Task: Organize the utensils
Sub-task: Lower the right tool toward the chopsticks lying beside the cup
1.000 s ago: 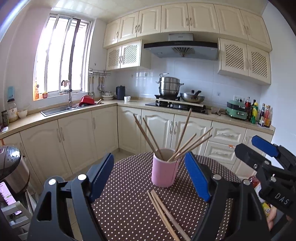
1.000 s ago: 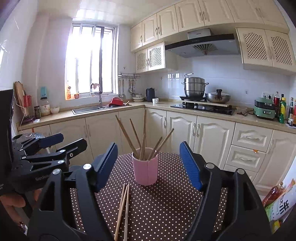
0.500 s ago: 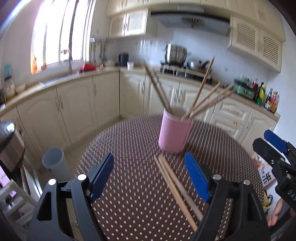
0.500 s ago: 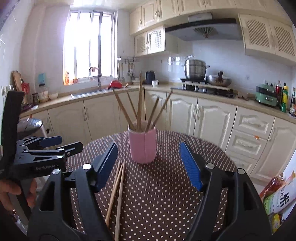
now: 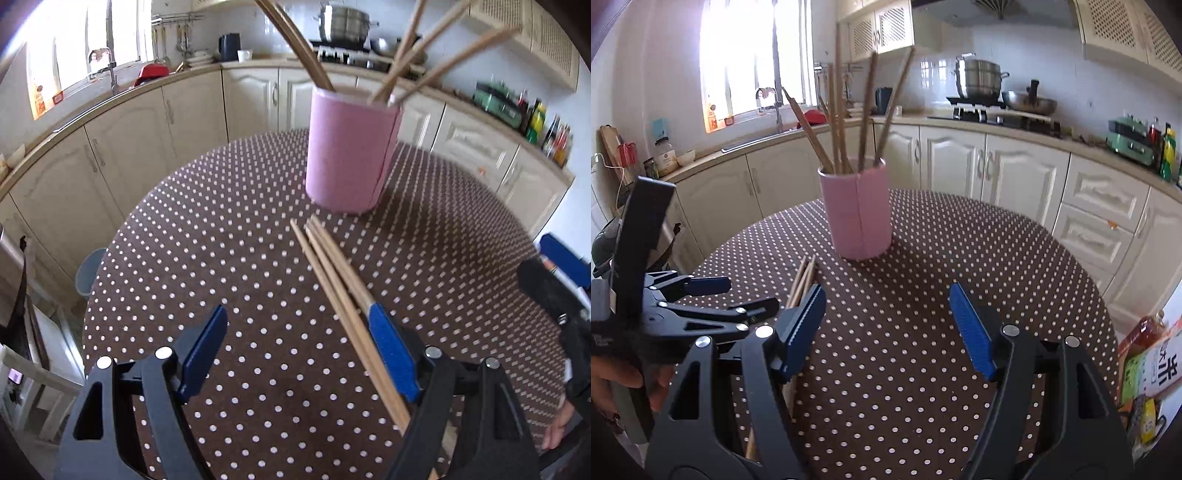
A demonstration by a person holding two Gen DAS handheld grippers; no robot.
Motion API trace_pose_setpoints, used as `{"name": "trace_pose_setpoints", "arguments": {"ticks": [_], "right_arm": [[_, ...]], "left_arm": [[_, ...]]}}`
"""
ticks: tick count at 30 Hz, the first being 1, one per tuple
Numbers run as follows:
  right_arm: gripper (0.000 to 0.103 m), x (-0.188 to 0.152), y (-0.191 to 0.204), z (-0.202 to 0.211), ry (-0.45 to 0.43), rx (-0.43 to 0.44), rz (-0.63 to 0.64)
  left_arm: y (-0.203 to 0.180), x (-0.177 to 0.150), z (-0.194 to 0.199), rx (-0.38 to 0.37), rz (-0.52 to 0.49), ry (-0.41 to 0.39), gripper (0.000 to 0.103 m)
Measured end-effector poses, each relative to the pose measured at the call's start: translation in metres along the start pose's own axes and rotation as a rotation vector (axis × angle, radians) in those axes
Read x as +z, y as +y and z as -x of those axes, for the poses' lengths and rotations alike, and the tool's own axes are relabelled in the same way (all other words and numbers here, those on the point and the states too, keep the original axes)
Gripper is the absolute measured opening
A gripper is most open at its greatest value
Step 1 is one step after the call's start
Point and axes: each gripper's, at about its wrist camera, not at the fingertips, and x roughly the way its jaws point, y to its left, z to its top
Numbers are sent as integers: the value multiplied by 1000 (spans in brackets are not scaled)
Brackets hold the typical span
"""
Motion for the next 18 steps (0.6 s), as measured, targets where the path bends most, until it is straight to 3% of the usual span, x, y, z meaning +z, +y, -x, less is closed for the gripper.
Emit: {"name": "trace_pose_setpoints", "arguments": {"ticks": [10,13,18], "right_arm": [[69,-4,-9,-20,58,31,-25],[69,-4,-7,-25,76,45,-22],[69,-3,1,-33,93,62,-18]], "left_arm": [[6,5,-20,30,16,41,78],[15,4,-23,92,8,63,78],[27,10,-14,11,91,31,78]]}}
